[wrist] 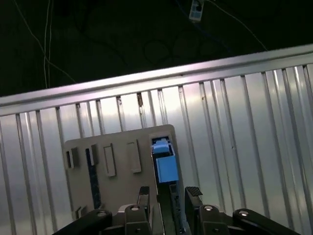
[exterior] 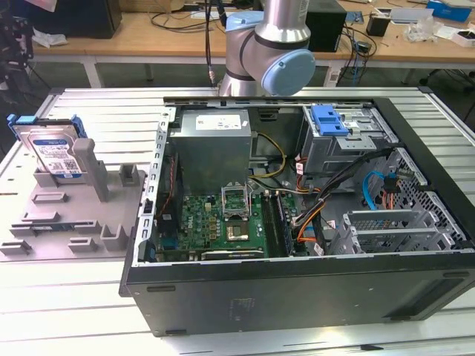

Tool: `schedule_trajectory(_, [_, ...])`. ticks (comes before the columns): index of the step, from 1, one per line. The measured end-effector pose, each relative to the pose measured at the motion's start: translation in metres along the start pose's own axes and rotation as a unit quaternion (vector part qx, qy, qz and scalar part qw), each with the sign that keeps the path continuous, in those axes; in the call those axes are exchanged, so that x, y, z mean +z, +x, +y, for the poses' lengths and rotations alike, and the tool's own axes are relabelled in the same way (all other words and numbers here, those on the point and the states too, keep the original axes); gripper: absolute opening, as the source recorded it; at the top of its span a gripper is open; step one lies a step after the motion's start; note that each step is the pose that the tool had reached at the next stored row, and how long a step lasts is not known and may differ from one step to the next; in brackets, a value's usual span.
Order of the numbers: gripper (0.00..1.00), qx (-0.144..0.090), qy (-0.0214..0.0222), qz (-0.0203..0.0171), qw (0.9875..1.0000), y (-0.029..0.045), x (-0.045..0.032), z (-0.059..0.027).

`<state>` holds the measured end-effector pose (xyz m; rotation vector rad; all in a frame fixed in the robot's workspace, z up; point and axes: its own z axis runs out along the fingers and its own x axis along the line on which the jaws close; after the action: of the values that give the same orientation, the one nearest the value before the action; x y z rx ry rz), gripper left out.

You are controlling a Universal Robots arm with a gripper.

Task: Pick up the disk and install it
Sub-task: 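Pick up the disk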

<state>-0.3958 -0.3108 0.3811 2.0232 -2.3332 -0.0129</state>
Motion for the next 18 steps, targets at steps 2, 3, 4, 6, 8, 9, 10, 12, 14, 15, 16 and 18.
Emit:
schedule_trajectory(2, [0.42,-0.018,0.0007,0.0012,0.9998,0.0000,0.0000,0.0000])
schedule_trajectory(3, [0.42,-0.027,0.0010,0.0018,0.9996,0.0000,0.0001,0.0000])
schedule_trajectory(4, [0.42,-0.036,0.0014,0.0024,0.9993,0.0000,0.0000,0.0000])
schedule_trajectory(6, [0.42,-0.051,0.0020,0.0036,0.9987,0.0000,0.0001,0.0000])
schedule_trajectory(8, [0.42,-0.056,0.0022,0.0045,0.9984,0.0000,0.0000,0.0000])
schedule_trajectory(9, [0.42,-0.056,0.0023,0.0045,0.9984,0.0000,0.0001,0.0001])
schedule_trajectory(10, [0.42,-0.056,0.0023,0.0046,0.9984,0.0000,0.0001,0.0002])
schedule_trajectory(12, [0.42,-0.057,0.0023,0.0047,0.9984,0.0000,0.0001,0.0004])
schedule_trajectory(14, [0.42,-0.057,0.0023,0.0048,0.9984,0.0001,0.0001,0.0006])
schedule_trajectory(15, [0.42,-0.057,0.0023,0.0049,0.9984,0.0000,0.0001,0.0007])
schedule_trajectory(16, [0.42,-0.057,0.0023,0.0048,0.9984,-0.0002,0.0001,0.0008])
schedule_trajectory(18, [0.42,-0.057,0.0022,0.0048,0.9984,-0.0012,0.0000,0.0009])
